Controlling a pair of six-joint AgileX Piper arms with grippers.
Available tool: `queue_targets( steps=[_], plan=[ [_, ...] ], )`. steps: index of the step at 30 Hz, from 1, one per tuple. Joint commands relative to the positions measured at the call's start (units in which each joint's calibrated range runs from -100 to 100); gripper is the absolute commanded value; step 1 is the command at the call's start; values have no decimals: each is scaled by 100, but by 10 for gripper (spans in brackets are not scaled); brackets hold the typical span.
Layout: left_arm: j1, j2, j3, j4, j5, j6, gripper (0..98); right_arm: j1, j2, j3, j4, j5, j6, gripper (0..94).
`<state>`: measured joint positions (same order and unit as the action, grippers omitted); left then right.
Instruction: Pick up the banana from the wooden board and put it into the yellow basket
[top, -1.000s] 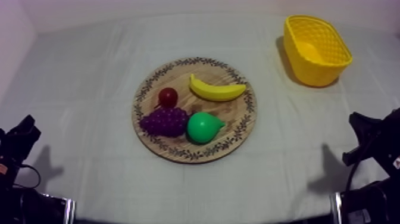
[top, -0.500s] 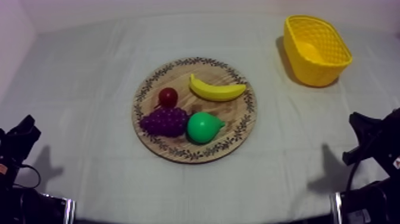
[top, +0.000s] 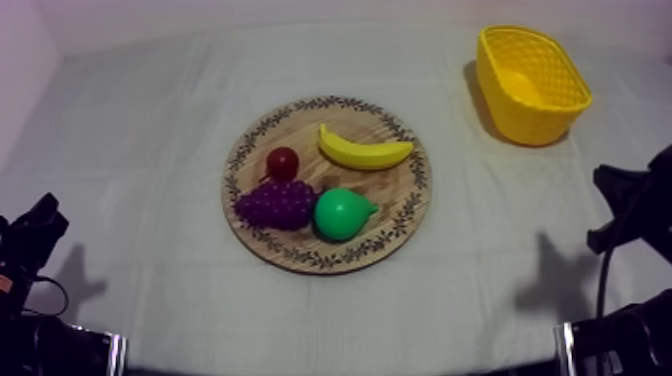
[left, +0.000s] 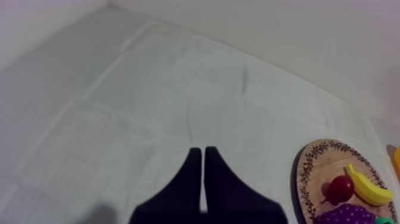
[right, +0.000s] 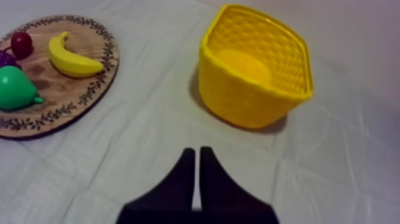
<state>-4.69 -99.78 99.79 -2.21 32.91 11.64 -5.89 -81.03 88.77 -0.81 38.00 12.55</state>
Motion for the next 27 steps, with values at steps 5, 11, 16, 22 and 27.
queue_targets(
  steps=[5,11,16,22,27],
  plan=[
    [2,-5,-1,3,0,1,1,-45,1176,-1298,-180,221,200,5],
    [2,-5,-1,3,0,0,1,-107,2091,-2414,-335,587,419,5],
    [2,-5,-1,3,0,0,1,-166,2797,-3310,-429,943,604,5],
    [2,-5,-1,3,0,3,1,-253,3509,-4329,-567,1542,885,6],
    [2,-5,-1,3,0,0,1,-346,3983,-4928,-760,1904,1219,6]
  ],
)
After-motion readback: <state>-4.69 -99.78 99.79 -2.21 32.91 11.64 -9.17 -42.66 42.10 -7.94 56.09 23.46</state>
